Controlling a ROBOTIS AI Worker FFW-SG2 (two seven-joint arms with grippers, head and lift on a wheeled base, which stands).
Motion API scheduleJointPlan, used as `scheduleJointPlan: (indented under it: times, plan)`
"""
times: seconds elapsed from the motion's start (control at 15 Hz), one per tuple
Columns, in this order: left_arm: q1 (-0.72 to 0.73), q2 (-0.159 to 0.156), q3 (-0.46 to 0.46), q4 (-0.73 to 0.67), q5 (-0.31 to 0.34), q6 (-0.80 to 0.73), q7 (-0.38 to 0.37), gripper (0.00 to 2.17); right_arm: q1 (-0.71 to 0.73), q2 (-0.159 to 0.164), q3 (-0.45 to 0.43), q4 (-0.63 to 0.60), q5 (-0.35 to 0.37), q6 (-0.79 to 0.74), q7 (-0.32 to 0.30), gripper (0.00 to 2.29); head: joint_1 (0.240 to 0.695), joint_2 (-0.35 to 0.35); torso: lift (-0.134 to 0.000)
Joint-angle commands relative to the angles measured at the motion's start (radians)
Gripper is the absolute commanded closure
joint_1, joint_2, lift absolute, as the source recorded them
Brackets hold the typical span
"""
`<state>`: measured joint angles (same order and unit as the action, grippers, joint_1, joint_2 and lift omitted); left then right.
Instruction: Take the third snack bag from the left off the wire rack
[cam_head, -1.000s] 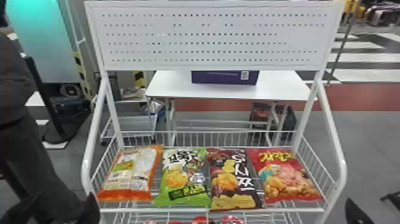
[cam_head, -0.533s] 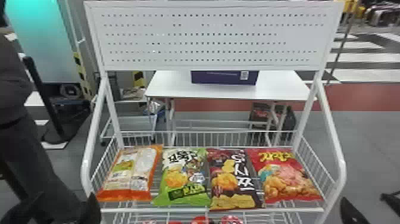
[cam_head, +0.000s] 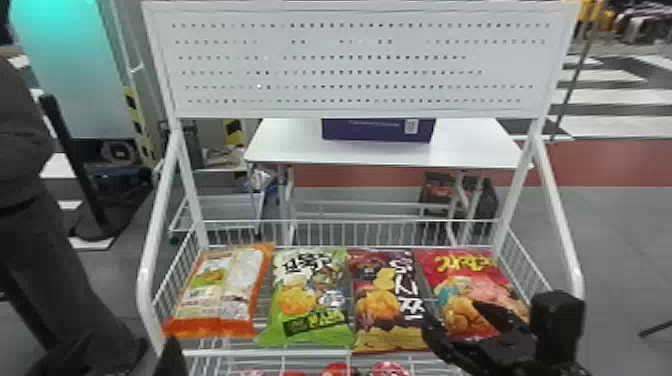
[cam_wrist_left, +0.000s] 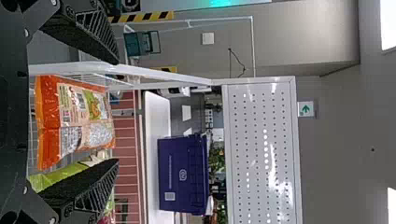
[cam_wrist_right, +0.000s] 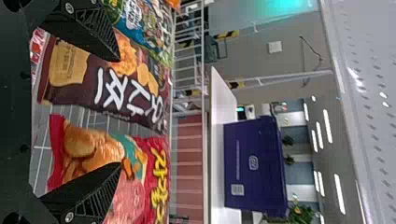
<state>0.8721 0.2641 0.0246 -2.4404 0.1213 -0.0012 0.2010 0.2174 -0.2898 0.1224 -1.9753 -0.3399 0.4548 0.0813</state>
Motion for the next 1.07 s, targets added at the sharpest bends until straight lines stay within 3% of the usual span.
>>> scheduleJointPlan:
  times: [0.0, 0.4, 0.47, 0.67, 0.73, 1.0]
  plan:
    - [-0.002, 0.001, 0.000, 0.003, 0.000, 0.001, 0.000, 0.15, -0.127, 0.026, 0.089, 0.110, 0.021, 0.063, 0.000, 0.10, 0.499, 0.000, 0.000]
    - [-0.007, 0.010, 0.006, 0.012, 0.006, 0.001, 0.001, 0.15, -0.286, 0.049, 0.194, 0.308, 0.024, 0.124, 0.009, 0.22, 0.499, 0.000, 0.000]
    - [-0.007, 0.010, 0.006, 0.012, 0.006, 0.001, 0.001, 0.15, -0.300, 0.054, 0.200, 0.320, 0.022, 0.146, 0.020, 0.39, 0.499, 0.000, 0.000]
    - [-0.008, 0.010, 0.006, 0.018, 0.006, -0.002, 0.001, 0.15, -0.309, 0.063, 0.200, 0.317, 0.019, 0.192, 0.037, 2.05, 0.499, 0.000, 0.000]
    - [-0.008, 0.012, 0.008, 0.017, 0.006, -0.002, 0.001, 0.15, -0.299, 0.060, 0.195, 0.306, 0.013, 0.189, 0.038, 2.24, 0.499, 0.000, 0.000]
    - [-0.008, 0.017, 0.009, 0.012, 0.008, 0.001, 0.001, 0.15, -0.227, 0.041, 0.172, 0.182, 0.028, 0.174, 0.031, 2.24, 0.499, 0.000, 0.000]
